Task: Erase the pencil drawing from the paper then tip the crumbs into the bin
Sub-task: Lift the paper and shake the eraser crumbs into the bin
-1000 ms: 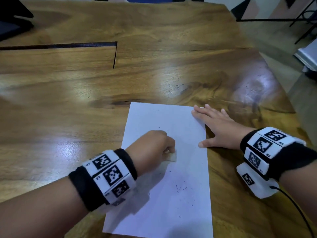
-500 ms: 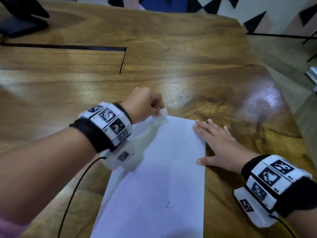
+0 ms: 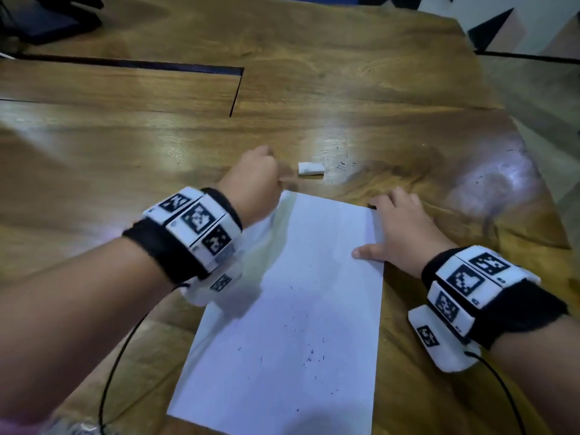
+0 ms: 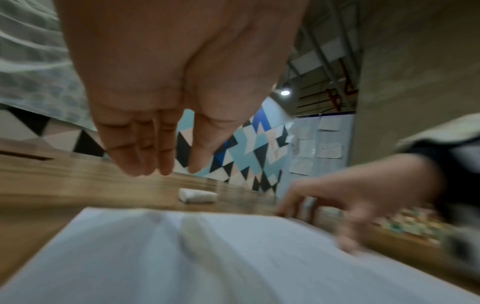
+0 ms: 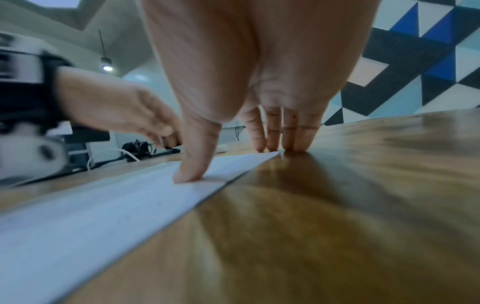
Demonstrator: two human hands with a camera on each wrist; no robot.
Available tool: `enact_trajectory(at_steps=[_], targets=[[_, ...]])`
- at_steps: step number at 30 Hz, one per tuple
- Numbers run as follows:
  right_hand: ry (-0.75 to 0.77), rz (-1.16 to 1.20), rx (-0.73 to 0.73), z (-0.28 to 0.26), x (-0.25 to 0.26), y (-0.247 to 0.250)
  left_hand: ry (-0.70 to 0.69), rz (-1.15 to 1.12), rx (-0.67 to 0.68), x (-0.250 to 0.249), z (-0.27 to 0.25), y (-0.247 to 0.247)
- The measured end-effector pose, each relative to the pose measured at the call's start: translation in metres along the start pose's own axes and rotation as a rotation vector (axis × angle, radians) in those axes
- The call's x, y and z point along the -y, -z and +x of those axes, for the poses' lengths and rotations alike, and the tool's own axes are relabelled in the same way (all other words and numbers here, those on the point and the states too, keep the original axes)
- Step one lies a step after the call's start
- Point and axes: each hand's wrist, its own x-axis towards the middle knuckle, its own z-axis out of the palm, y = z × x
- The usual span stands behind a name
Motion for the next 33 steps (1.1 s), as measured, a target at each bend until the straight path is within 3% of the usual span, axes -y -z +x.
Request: enact_trajectory(at_steps=[4,8,12,16,22,24,26,28,31,33], targets=[[-0.037,0.023,0.033,0.003,0.005,0.002,0.017,0.027,0.068,0.015,-0.09,-0.015],[-0.048,0.006,0.065,0.0,0.01,0.003,0.014,0.234,0.159,0.029,-0.152,-0.037],[-0.021,0.0,0.079,-0.002,0.01,0.005,-0.035,0.279,0.138,0.032,-0.171,-0.047],[-0.013,0.178,0.074,-0.005,0.002,0.01,-0.025,0.243,0.115,0.033,-0.175,-0.05],[0.03,0.297,0.16,-0.003,-0.006,0.011,0.024,0.07,0.065,0.034,-0.187,-0.052],[0.041,0.385,0.202,-0.003,-0.007,0.011,0.115,0.018,0.057,0.035,-0.195,-0.049],[0.049,0.45,0.239,-0.002,-0.006,0.01,0.245,-0.004,-0.042,0.039,-0.212,-0.043],[0.044,0.514,0.277,-0.004,-0.005,0.008,0.464,-0.064,-0.18,0.043,-0.237,-0.037],[0.047,0.597,0.298,-0.007,-0.001,0.003,0.751,-0.198,-0.265,0.051,-0.278,-0.035],[0.059,0.648,0.308,-0.009,0.004,-0.002,0.821,-0.22,-0.293,0.06,-0.298,-0.036]])
